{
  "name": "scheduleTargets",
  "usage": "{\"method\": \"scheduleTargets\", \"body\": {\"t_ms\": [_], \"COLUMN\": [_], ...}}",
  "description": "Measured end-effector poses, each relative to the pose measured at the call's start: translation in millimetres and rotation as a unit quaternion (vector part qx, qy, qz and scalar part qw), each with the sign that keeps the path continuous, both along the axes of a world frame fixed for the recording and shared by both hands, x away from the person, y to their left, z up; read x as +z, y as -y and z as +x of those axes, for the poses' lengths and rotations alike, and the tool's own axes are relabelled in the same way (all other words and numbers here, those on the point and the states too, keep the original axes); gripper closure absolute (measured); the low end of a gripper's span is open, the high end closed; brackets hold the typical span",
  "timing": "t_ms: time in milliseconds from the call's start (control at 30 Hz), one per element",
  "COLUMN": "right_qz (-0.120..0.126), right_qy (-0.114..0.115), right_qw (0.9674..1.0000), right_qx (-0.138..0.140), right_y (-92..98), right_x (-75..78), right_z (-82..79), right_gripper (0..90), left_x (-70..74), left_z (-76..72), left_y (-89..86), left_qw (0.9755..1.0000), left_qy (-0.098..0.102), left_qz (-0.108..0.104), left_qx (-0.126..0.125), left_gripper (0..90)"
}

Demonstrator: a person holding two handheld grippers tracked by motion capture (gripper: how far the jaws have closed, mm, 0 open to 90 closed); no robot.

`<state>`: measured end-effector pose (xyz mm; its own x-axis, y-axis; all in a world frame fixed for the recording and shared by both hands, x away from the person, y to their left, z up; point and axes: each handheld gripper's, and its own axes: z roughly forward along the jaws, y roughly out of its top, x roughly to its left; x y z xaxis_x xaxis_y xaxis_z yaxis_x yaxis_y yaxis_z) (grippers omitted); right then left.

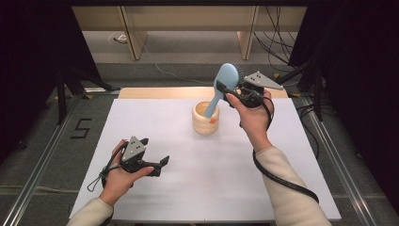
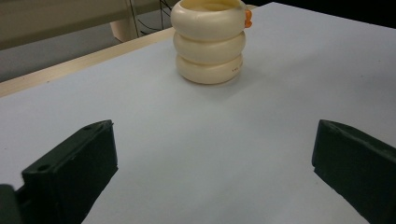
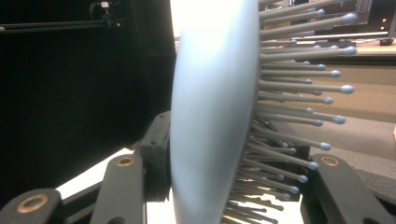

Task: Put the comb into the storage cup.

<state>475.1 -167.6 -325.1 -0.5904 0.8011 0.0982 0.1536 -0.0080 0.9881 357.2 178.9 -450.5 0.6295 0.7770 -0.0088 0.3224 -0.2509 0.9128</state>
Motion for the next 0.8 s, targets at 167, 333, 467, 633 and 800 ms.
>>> {"method": "scheduleTargets", "body": {"t_ms": [167,333,467,633,800], "right_qz": [0.002,0.003,0.002,0.002,0.002], "right_qy": [-0.001,-0.001,-0.001,-0.002,-0.003], "right_qw": [1.0000,1.0000,1.0000,1.0000,1.0000], "right_qx": [-0.002,-0.003,-0.002,-0.005,-0.008], "right_y": [-0.2,-1.9,-3.6,-5.0,-5.6], "right_x": [-0.4,-1.1,-0.5,-0.7,-2.0], "right_z": [2.1,4.8,6.7,9.7,12.4], "right_gripper": [51.1,51.1,51.0,51.0,50.9], "left_x": [-0.3,-0.6,-0.3,-0.4,-0.7], "left_z": [0.1,0.2,0.1,0.1,0.4], "left_y": [0.4,0.3,0.4,0.2,0.3], "left_qw": [1.0000,1.0000,1.0000,1.0000,1.0000], "left_qy": [0.000,-0.001,0.000,0.000,0.000], "left_qz": [0.000,0.001,0.000,0.002,0.002], "left_qx": [0.000,0.000,0.000,0.000,-0.001], "left_gripper": [0.0,0.0,0.0,0.0,0.0]}}
